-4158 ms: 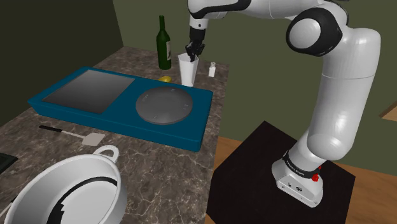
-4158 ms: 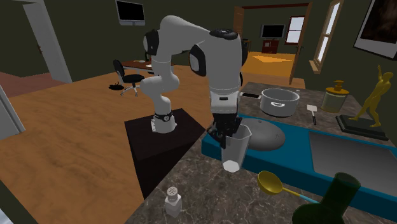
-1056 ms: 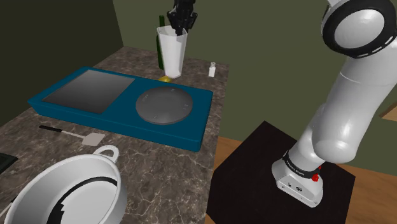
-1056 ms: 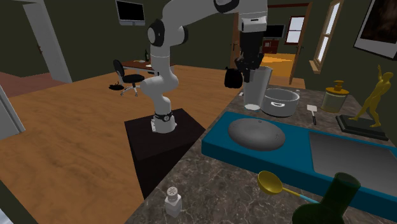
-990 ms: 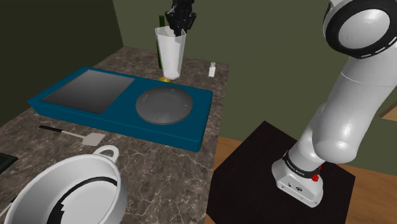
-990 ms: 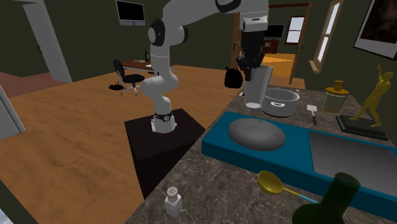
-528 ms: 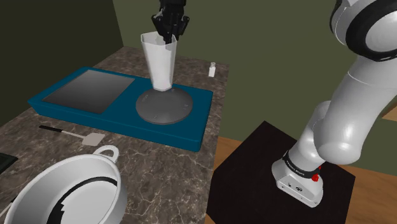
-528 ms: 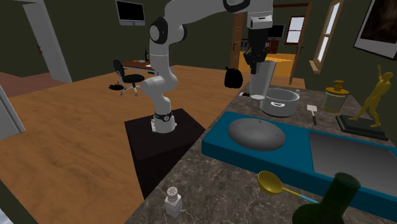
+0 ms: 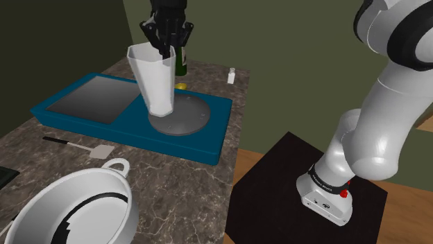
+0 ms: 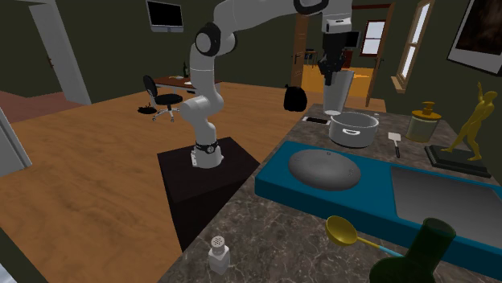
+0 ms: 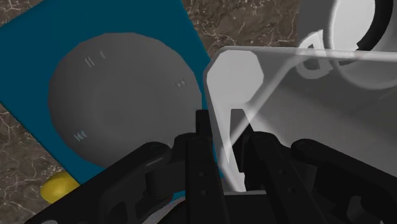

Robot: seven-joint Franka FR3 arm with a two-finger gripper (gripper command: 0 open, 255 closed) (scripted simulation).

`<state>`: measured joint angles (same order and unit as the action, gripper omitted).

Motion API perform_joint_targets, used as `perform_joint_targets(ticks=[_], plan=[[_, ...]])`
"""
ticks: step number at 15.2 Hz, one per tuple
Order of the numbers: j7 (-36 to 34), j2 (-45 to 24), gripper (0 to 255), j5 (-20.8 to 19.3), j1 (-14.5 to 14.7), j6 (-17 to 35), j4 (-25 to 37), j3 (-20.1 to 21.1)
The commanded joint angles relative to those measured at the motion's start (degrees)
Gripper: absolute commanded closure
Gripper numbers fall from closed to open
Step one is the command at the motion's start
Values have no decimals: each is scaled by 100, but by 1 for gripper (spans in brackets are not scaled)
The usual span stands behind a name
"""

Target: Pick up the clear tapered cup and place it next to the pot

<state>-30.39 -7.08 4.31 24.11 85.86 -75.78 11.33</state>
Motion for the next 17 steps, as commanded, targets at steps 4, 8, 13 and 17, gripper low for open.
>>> perform_joint_targets(ticks=[4,8,13,17], plan=[[-725,-191,255,-128,432,0,249,305],[-1170,-406,255,-246,731,9,480,478],[-1108,-206,255,-186,685,481,-188,465],[-1065,-92,255,-151,662,833,-653,456]])
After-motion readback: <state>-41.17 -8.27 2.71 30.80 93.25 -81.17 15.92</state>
